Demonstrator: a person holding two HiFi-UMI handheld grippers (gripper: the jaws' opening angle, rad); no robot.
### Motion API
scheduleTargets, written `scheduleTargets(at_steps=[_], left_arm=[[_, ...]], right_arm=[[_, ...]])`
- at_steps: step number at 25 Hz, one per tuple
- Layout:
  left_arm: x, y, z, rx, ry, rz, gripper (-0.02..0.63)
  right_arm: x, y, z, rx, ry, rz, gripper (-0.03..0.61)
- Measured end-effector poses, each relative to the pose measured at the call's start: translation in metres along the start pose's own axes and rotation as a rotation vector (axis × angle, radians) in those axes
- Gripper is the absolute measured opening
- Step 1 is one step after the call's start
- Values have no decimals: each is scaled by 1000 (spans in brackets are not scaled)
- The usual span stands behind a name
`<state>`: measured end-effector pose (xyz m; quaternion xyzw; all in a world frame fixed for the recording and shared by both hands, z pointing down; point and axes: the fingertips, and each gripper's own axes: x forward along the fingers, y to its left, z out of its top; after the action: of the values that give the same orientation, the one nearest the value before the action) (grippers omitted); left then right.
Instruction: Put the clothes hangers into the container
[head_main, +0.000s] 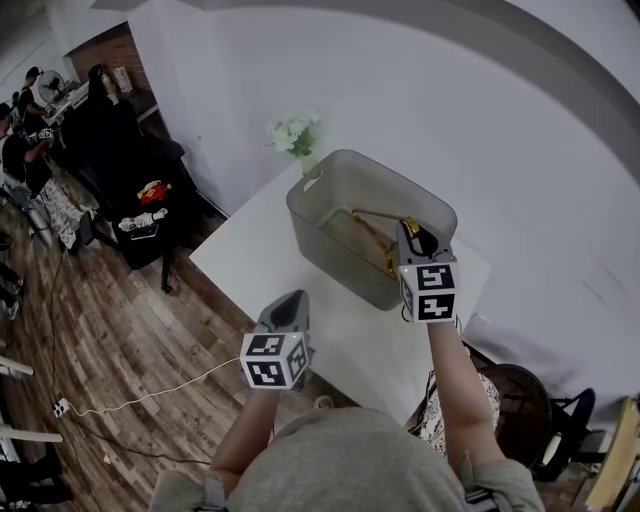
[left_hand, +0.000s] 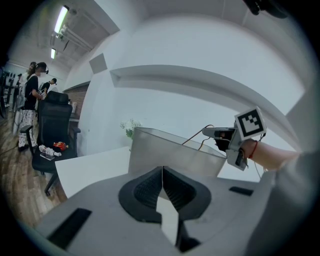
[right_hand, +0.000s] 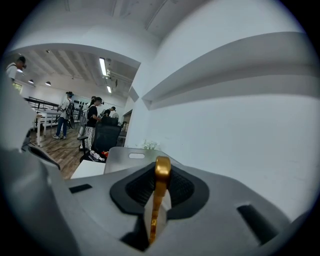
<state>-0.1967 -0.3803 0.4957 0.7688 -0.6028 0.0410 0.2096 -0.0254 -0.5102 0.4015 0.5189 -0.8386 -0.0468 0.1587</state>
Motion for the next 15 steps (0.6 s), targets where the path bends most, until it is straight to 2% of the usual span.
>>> scheduleTargets(at_steps=[7,15], left_arm=[[-4,0,-2,-9,-5,-5,9],[-14,-19,-16,-16,12,-13,9]], right_arm=[[-9,4,-16,-32,69,0,61],[-29,6,-34,-20,110,10,66]])
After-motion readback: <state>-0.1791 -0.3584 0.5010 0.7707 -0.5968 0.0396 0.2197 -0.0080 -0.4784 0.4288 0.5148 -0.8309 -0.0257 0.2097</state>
